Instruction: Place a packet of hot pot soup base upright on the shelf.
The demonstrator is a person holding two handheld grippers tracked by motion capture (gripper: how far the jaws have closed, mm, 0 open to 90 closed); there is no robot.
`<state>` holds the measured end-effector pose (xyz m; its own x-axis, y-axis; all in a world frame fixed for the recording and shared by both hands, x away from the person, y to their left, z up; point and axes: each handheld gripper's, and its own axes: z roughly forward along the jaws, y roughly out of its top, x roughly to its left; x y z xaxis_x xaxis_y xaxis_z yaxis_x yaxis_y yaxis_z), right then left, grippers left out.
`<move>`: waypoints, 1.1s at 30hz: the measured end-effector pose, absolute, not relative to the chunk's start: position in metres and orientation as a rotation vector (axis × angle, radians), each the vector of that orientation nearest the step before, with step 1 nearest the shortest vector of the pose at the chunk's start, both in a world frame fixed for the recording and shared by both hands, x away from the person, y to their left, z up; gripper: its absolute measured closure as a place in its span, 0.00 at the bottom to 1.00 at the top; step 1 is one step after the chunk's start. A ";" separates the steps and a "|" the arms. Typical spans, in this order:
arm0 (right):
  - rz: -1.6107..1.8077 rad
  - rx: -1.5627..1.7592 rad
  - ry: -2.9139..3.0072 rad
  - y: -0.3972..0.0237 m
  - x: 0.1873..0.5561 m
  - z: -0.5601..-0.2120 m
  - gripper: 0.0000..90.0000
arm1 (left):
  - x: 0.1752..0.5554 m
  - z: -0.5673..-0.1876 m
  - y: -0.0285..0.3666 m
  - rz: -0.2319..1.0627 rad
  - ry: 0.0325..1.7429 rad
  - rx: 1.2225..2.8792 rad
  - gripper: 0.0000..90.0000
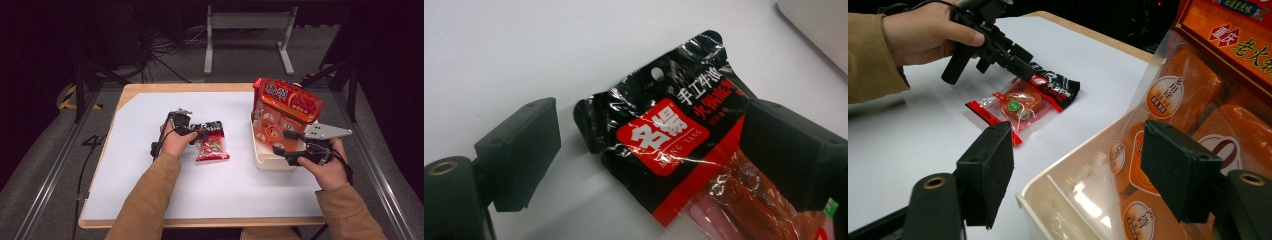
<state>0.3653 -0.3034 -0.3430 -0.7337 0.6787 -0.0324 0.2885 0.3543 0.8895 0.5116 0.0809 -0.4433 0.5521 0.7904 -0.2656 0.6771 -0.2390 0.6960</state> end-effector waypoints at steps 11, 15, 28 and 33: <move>1.335 0.852 2.230 -0.304 0.364 -0.345 0.33 | 0.508 -0.451 0.075 0.278 1.119 2.036 0.45; 1.336 0.851 2.236 -0.303 0.364 -0.346 0.33 | 0.506 -0.453 0.077 0.308 1.115 2.026 0.51; 1.332 0.848 2.245 -0.301 0.365 -0.348 0.33 | 0.503 -0.452 0.079 0.384 1.113 2.062 0.95; 1.336 0.851 2.240 -0.302 0.365 -0.347 0.34 | 0.502 -0.450 0.082 0.335 1.131 2.050 1.00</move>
<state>0.3645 -0.3016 -0.3473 -0.7371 0.6752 -0.0259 0.2981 0.3594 0.8843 0.5023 0.0816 -0.4500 0.5738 0.8094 -0.1252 0.6111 -0.3213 0.7234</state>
